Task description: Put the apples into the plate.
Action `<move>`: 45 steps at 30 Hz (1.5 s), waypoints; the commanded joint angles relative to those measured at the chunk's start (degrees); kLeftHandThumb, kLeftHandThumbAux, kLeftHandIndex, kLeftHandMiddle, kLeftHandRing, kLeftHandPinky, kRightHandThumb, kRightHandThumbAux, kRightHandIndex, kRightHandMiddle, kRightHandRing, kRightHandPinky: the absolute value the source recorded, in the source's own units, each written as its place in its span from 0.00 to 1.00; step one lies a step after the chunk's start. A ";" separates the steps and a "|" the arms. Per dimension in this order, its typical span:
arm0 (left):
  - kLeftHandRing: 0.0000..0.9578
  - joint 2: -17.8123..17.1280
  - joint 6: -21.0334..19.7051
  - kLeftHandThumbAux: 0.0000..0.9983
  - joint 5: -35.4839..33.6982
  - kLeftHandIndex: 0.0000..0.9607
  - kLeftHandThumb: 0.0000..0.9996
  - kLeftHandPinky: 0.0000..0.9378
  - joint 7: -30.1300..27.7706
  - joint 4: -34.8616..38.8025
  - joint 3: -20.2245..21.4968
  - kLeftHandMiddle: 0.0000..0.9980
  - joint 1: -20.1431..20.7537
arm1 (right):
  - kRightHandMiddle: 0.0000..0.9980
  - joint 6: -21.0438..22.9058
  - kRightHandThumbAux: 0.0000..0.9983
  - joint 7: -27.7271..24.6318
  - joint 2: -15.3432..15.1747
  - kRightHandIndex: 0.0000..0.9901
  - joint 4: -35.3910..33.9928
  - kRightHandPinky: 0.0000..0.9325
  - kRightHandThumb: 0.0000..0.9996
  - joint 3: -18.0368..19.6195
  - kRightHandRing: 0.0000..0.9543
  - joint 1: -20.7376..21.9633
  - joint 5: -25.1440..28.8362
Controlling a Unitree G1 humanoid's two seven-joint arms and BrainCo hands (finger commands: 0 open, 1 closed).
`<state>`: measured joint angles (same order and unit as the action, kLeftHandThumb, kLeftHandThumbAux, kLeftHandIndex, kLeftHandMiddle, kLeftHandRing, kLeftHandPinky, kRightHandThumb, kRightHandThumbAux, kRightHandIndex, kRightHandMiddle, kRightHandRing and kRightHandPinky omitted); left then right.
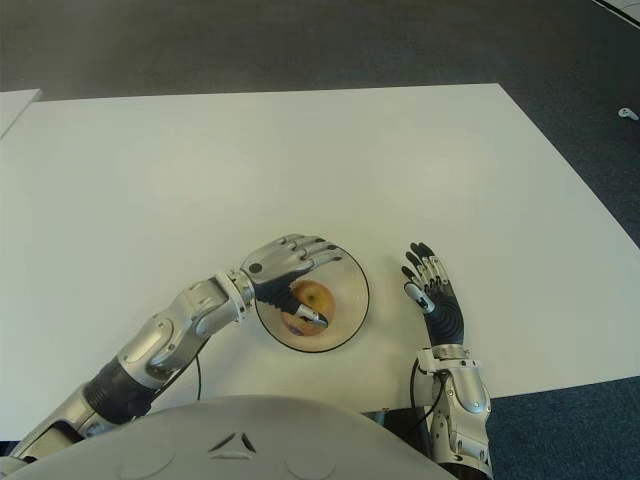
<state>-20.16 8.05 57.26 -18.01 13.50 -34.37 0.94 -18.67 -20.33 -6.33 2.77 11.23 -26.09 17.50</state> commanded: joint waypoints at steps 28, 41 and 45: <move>0.03 12.35 -15.82 0.28 -21.90 0.01 0.14 0.15 9.58 7.09 19.98 0.02 -14.21 | 0.07 5.08 0.60 1.68 0.72 0.06 1.32 0.06 0.16 -3.03 0.04 -1.72 -0.38; 0.13 31.06 -33.86 0.38 -47.66 0.05 0.10 0.22 15.70 16.15 32.71 0.10 -19.09 | 0.05 2.79 0.55 -0.52 -2.22 0.03 5.60 0.01 0.09 -3.35 0.02 -0.21 -2.58; 0.14 30.39 -34.17 0.39 -52.27 0.07 0.09 0.23 17.43 16.42 32.70 0.11 -19.55 | 0.03 1.64 0.52 -0.82 -2.62 0.01 6.97 0.00 0.06 -3.27 0.00 0.38 -2.62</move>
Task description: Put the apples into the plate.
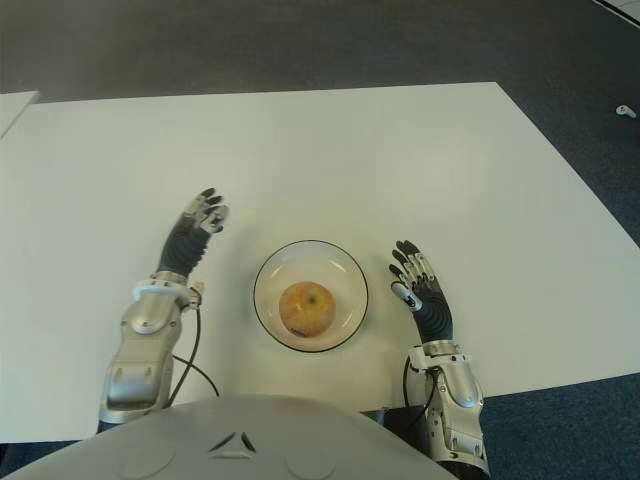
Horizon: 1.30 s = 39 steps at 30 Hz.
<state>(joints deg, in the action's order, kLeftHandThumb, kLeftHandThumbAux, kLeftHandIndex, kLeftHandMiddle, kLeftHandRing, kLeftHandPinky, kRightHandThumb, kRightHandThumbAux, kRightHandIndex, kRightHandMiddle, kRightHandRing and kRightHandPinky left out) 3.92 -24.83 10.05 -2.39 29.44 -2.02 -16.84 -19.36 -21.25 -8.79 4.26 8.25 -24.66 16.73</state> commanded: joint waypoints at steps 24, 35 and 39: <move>0.16 0.37 8.39 0.40 -11.70 0.07 0.00 0.27 2.51 -5.06 -0.66 0.10 -6.53 | 0.03 -1.25 0.50 -0.65 -0.50 0.01 9.17 0.00 0.04 -0.61 0.00 0.78 -1.97; 0.16 -1.73 19.07 0.44 -13.12 0.09 0.01 0.26 -0.71 -14.22 -0.14 0.11 -8.29 | 0.04 -0.19 0.50 0.85 0.46 0.01 8.03 0.02 0.07 -0.50 0.01 0.41 -1.66; 0.15 -3.96 29.21 0.45 -10.93 0.09 0.02 0.23 -2.15 -20.41 -0.47 0.11 -7.88 | 0.05 -0.55 0.50 1.54 0.66 0.01 7.83 0.02 0.08 -0.55 0.02 0.30 -1.95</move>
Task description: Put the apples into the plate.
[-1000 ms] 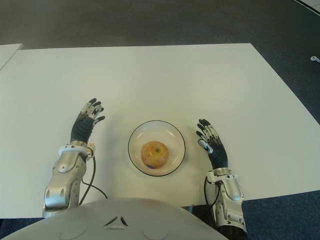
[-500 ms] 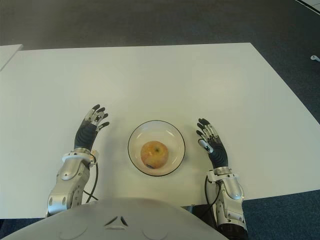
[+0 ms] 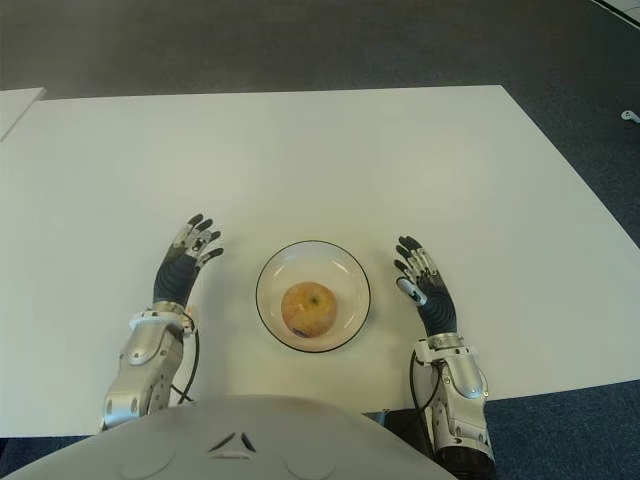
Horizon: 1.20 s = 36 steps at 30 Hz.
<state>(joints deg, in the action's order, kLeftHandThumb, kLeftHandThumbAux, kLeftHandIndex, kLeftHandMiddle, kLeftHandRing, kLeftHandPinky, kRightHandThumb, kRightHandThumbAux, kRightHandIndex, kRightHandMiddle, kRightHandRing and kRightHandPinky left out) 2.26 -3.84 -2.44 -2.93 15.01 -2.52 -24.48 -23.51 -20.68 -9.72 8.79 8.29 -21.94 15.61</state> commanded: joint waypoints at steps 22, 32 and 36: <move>0.16 1.19 37.82 0.36 2.01 0.15 0.01 0.25 2.13 -32.23 0.59 0.13 6.25 | 0.07 2.11 0.52 -1.53 0.37 0.03 3.54 0.00 0.06 -0.82 0.03 -2.62 -0.15; 0.21 4.43 40.27 0.39 2.35 0.19 0.06 0.29 3.33 -29.00 -1.94 0.19 0.92 | 0.08 5.10 0.56 -2.19 2.05 0.04 -0.62 0.01 0.12 -1.00 0.04 -3.39 3.50; 0.24 5.09 40.26 0.41 2.20 0.25 0.09 0.31 3.34 -27.58 -3.91 0.23 -0.19 | 0.09 8.27 0.55 -0.30 3.17 0.06 -4.99 0.03 0.17 -1.15 0.05 -4.15 4.97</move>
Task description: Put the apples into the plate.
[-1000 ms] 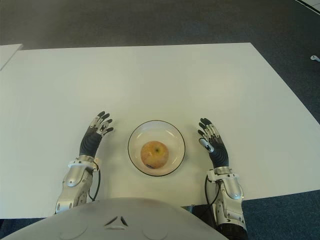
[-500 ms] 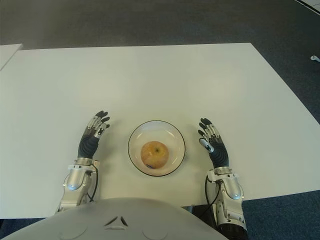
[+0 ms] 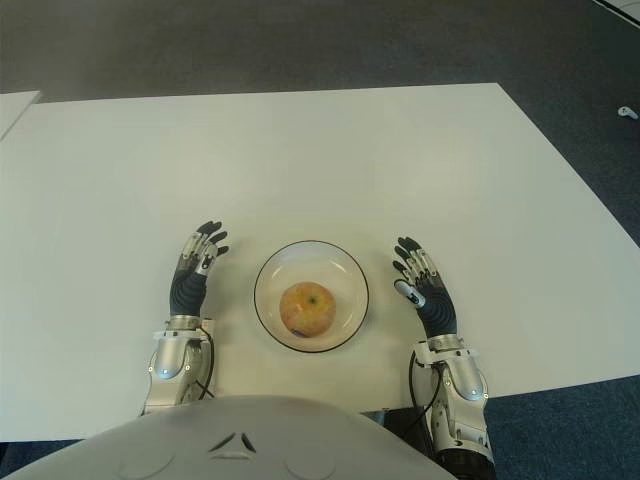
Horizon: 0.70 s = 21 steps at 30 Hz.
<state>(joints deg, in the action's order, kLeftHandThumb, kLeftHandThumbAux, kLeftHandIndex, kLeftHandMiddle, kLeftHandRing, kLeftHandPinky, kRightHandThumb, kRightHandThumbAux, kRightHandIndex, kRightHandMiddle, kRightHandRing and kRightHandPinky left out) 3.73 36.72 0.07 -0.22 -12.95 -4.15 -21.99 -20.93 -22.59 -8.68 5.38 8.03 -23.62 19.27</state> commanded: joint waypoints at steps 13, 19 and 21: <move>0.22 2.92 -8.25 0.37 -1.63 0.23 0.12 0.29 0.88 9.53 -7.06 0.21 -10.22 | 0.09 8.17 0.53 2.95 2.09 0.07 -7.53 0.00 0.17 -0.70 0.03 -5.09 -0.10; 0.18 3.19 -16.55 0.36 0.77 0.15 0.09 0.23 3.12 17.27 -9.48 0.17 -14.69 | 0.04 9.96 0.55 5.11 1.29 0.04 -11.11 0.00 0.14 -0.77 0.00 -6.96 -3.31; 0.16 3.53 -19.61 0.37 1.70 0.12 0.09 0.19 4.04 19.96 -11.22 0.15 -16.23 | 0.03 10.18 0.56 5.45 1.34 0.03 -12.31 0.00 0.14 -1.19 0.00 -7.66 -4.24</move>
<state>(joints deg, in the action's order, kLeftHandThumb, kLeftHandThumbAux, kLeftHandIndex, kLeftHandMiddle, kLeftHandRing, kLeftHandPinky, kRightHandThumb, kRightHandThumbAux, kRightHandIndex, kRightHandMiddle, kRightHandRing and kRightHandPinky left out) 5.18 21.68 0.54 2.03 3.92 -13.01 -34.75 -12.67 -18.05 -7.30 -5.87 7.45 -29.54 16.57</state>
